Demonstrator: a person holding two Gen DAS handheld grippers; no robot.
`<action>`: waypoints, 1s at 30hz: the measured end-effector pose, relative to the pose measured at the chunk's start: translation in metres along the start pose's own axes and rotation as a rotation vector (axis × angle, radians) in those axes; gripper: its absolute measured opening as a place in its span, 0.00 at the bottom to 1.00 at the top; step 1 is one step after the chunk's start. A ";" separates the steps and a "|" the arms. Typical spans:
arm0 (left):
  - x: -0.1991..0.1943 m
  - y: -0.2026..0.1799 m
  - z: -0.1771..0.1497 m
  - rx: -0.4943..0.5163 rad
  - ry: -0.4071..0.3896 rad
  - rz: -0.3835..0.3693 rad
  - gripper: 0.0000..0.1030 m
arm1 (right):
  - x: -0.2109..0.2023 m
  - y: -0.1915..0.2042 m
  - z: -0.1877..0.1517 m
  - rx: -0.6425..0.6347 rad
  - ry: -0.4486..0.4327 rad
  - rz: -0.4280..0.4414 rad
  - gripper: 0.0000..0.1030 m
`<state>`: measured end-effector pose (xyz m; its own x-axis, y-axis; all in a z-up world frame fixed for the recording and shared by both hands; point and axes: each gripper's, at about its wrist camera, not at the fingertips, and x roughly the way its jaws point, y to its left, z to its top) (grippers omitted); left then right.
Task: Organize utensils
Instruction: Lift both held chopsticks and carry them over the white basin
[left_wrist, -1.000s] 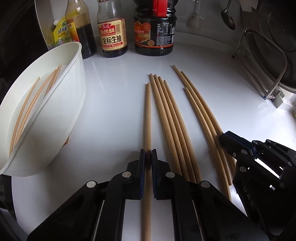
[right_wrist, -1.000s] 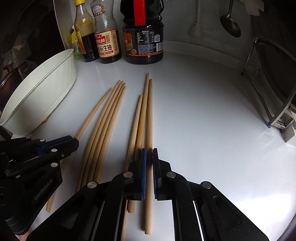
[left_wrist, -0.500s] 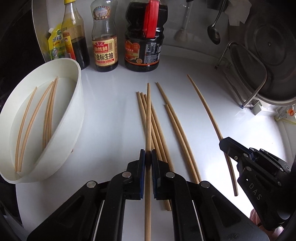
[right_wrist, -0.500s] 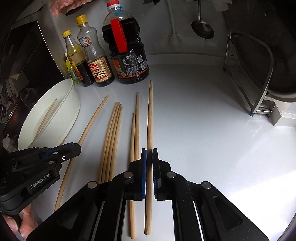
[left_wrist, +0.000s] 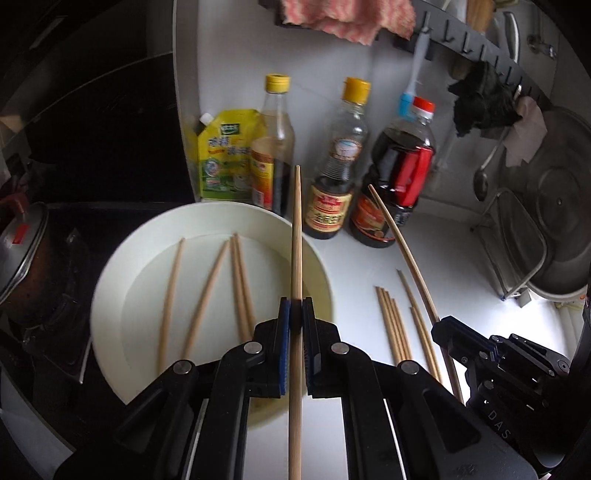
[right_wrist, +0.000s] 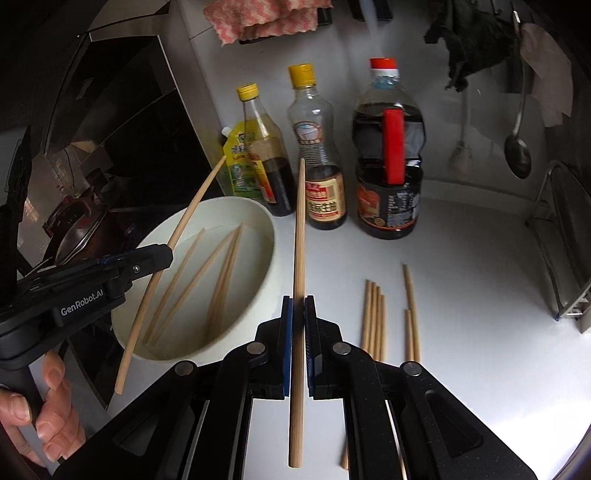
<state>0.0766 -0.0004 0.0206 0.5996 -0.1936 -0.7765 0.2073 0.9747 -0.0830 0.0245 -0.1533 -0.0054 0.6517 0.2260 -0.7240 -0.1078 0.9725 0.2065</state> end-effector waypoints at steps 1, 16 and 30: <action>0.001 0.013 0.003 -0.012 0.000 0.015 0.07 | 0.009 0.012 0.005 -0.008 0.007 0.016 0.06; 0.085 0.121 0.004 -0.061 0.155 0.067 0.07 | 0.144 0.099 0.026 -0.015 0.210 0.048 0.06; 0.121 0.135 -0.011 -0.061 0.262 0.020 0.09 | 0.173 0.099 0.018 0.016 0.285 -0.001 0.06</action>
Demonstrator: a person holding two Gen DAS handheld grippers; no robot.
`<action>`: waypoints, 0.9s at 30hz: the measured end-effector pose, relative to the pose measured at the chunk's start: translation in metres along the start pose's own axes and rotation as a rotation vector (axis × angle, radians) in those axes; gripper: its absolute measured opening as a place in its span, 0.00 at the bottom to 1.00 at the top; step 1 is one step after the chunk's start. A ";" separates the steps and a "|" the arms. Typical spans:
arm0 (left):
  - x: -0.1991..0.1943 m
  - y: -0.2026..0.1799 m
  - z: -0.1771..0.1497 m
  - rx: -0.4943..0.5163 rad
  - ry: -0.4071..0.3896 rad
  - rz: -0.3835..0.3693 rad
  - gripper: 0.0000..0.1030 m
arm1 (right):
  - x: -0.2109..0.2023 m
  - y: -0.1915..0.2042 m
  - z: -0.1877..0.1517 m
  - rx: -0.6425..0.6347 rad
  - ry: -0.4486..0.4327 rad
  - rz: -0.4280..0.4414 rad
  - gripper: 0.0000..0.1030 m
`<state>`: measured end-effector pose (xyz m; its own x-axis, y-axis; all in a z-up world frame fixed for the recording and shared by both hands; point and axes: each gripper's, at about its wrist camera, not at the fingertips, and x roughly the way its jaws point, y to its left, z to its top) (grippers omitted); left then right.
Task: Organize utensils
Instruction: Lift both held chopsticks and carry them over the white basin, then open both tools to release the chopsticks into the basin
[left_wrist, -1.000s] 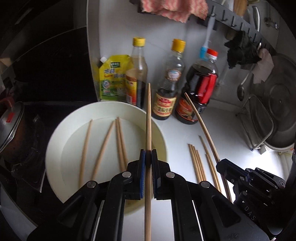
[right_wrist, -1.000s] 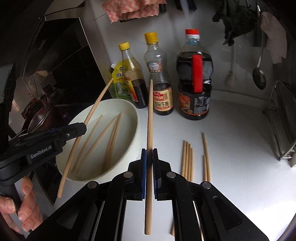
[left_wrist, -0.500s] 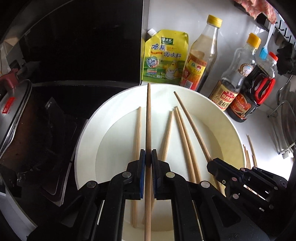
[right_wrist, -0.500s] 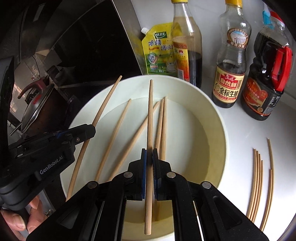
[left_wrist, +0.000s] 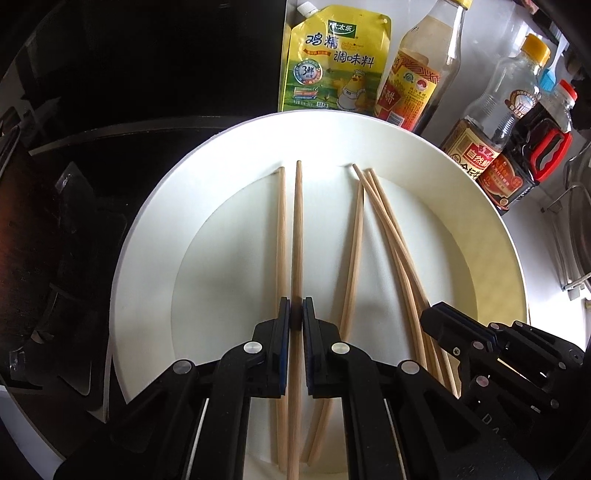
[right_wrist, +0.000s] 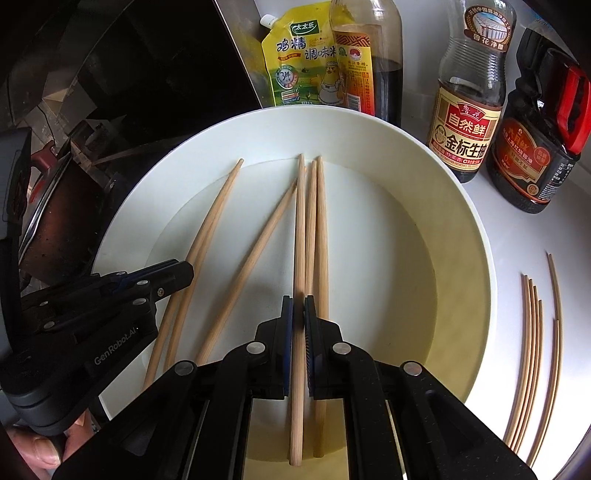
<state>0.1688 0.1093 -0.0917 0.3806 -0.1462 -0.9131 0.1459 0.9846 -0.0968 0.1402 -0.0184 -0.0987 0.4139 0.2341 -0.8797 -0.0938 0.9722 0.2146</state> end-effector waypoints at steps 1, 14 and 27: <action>0.000 0.001 0.000 -0.005 0.001 -0.003 0.11 | 0.000 0.000 0.000 0.000 0.001 -0.002 0.06; -0.027 0.011 -0.004 -0.044 -0.054 0.039 0.56 | -0.022 -0.004 -0.004 -0.014 -0.024 -0.011 0.13; -0.059 0.001 -0.030 -0.072 -0.099 0.069 0.65 | -0.056 -0.010 -0.026 -0.030 -0.051 -0.005 0.19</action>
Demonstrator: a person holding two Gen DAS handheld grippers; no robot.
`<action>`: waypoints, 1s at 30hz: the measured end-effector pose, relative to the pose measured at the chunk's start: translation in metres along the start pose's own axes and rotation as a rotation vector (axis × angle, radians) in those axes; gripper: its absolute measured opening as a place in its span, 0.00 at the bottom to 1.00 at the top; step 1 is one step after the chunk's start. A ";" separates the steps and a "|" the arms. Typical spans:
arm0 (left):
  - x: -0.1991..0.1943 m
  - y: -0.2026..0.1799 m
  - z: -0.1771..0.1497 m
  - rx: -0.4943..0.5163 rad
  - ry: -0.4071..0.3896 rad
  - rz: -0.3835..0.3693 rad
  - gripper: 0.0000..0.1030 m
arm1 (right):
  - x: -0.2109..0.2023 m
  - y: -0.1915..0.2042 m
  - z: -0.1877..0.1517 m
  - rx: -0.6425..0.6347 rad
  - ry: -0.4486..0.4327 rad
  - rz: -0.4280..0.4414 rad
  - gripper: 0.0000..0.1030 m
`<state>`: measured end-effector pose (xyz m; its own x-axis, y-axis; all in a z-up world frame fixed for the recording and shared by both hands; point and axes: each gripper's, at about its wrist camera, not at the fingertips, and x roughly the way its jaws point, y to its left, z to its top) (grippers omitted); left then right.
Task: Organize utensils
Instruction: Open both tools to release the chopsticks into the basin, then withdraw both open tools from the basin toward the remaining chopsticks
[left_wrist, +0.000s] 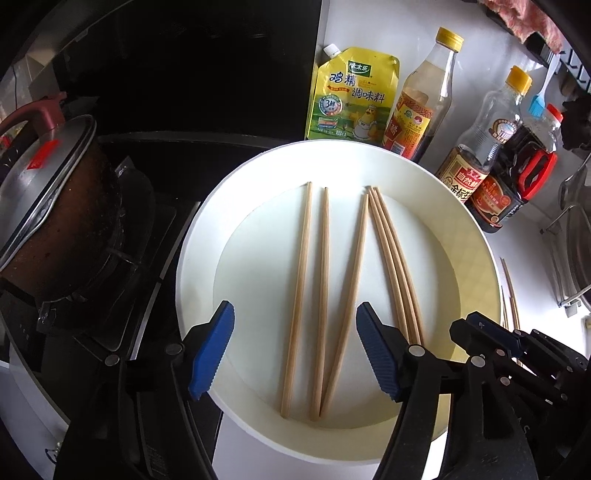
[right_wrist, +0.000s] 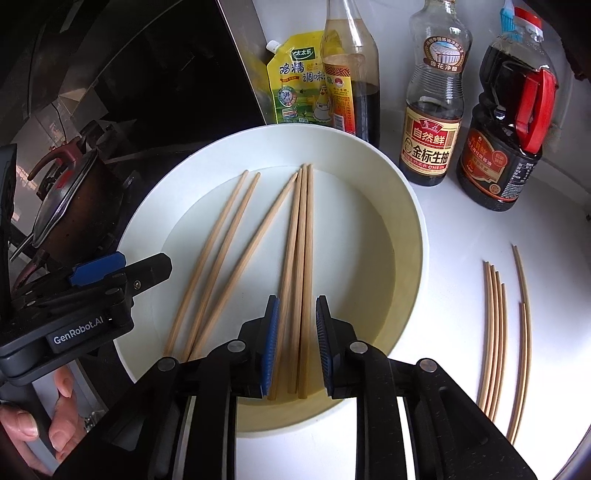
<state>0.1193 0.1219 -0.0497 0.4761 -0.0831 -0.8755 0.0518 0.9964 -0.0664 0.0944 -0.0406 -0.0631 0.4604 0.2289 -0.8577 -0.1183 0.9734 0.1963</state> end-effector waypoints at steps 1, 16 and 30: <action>-0.003 -0.001 -0.002 -0.002 -0.004 0.002 0.66 | -0.003 0.000 -0.002 -0.001 -0.002 0.001 0.19; -0.045 -0.029 -0.037 0.004 -0.042 0.008 0.68 | -0.051 -0.008 -0.043 -0.024 -0.034 0.023 0.23; -0.063 -0.095 -0.066 0.116 -0.059 -0.037 0.87 | -0.096 -0.073 -0.083 0.055 -0.079 -0.034 0.31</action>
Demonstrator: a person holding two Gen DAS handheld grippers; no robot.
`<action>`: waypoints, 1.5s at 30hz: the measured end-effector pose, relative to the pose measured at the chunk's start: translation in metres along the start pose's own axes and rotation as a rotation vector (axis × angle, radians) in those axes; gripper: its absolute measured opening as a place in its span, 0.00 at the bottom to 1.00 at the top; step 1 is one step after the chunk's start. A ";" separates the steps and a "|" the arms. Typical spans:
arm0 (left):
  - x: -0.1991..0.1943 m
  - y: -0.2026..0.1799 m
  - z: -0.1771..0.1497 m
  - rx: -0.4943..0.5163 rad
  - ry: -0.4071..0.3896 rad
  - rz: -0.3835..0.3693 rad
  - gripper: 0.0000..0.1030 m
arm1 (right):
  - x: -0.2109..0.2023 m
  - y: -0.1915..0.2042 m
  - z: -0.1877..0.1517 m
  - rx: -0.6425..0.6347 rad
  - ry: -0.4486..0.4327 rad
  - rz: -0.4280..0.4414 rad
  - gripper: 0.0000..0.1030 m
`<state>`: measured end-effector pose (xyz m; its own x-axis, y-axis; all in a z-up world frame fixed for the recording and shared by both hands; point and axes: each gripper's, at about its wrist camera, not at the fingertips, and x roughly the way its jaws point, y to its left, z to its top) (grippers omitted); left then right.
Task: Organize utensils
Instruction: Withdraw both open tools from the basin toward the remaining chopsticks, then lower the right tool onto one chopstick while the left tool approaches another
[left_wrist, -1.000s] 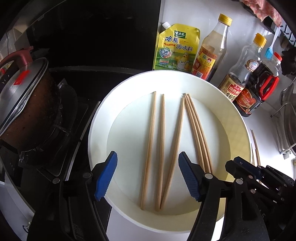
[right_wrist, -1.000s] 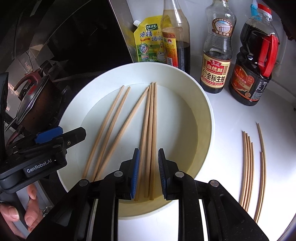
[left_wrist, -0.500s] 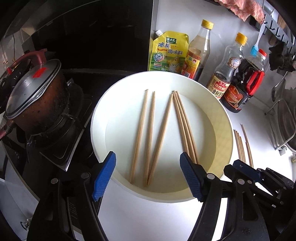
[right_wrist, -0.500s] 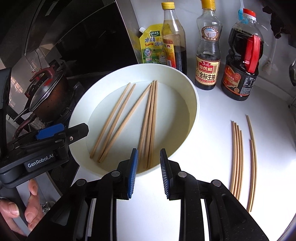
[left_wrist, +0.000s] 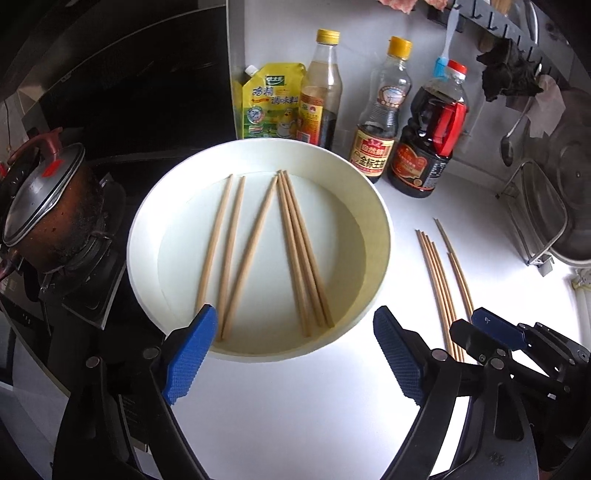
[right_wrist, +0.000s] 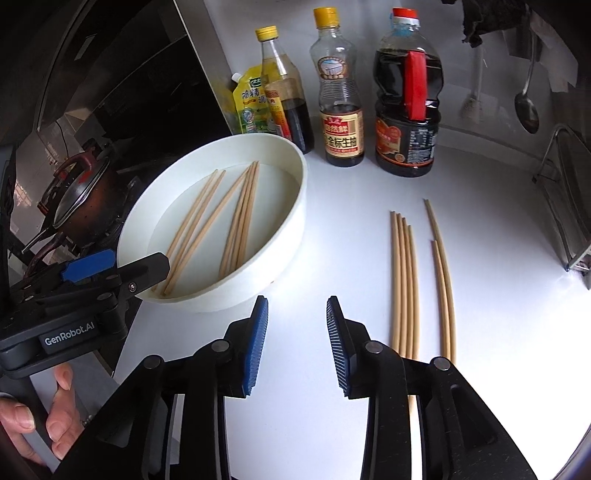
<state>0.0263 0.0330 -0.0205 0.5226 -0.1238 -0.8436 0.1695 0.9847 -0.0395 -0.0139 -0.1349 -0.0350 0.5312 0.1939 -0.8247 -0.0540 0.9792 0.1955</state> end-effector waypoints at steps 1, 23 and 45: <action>0.001 -0.006 -0.001 0.008 0.001 -0.007 0.88 | -0.002 -0.006 -0.002 0.010 0.000 -0.008 0.31; 0.051 -0.111 -0.025 0.039 0.057 -0.087 0.88 | 0.006 -0.139 -0.056 0.100 0.011 -0.178 0.41; 0.102 -0.128 -0.044 -0.001 0.063 0.022 0.88 | 0.063 -0.156 -0.038 -0.012 0.002 -0.145 0.40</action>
<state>0.0211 -0.0998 -0.1250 0.4724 -0.0939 -0.8763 0.1577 0.9873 -0.0207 -0.0040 -0.2729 -0.1371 0.5321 0.0502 -0.8452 0.0132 0.9976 0.0676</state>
